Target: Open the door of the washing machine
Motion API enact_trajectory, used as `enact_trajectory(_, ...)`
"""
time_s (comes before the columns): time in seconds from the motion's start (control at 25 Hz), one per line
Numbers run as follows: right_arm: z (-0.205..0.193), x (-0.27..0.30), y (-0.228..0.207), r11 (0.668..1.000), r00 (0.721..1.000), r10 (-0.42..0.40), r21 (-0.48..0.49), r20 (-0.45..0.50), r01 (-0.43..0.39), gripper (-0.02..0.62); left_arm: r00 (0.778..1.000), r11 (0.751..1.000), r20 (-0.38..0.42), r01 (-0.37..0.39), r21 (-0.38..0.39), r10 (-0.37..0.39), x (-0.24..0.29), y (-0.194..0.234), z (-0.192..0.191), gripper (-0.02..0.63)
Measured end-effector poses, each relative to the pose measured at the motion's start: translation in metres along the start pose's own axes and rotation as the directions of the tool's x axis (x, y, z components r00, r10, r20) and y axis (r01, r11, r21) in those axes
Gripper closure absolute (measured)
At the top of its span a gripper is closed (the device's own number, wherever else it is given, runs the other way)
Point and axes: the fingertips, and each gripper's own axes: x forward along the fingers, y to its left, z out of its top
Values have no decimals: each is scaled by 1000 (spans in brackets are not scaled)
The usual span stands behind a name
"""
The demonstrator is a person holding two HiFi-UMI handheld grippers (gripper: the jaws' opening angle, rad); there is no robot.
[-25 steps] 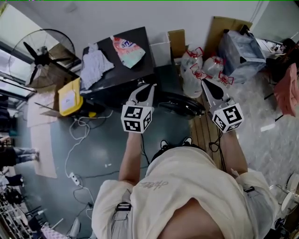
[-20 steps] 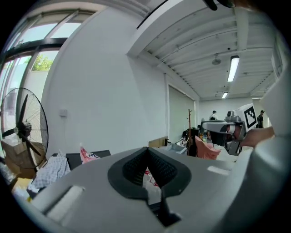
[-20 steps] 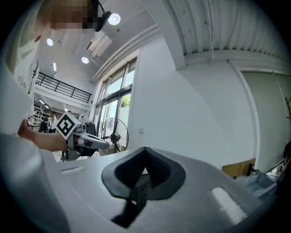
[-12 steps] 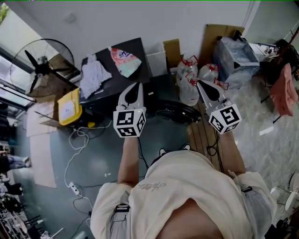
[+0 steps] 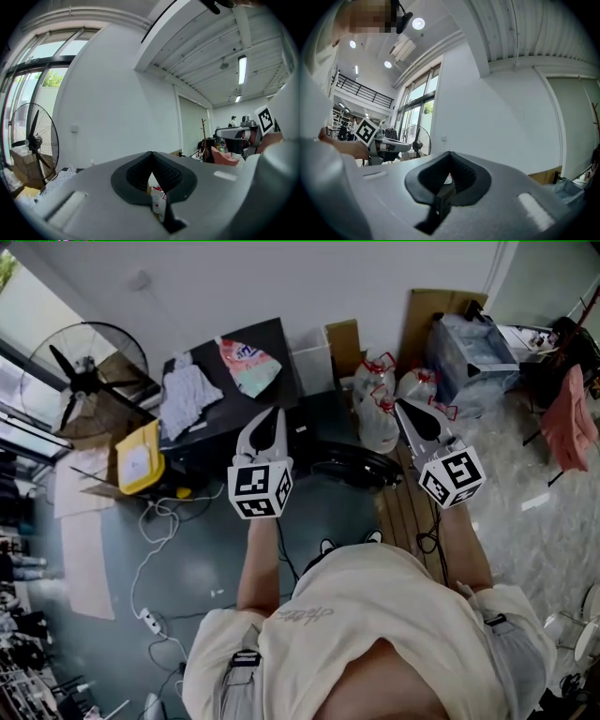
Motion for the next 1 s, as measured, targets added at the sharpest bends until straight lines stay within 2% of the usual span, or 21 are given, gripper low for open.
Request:
enact_trajectory(0.4,-12,-1,-4,1000,999,-12,8,-36,12,595,1000,999,-20,22,-48,-23,1,-2,-18,589)
enact_trajectory(1.0,-30,-1,6,1000,997,-4,10,-76,5,595,999,999,-37,19,-40,-21,-11,3,-24,589)
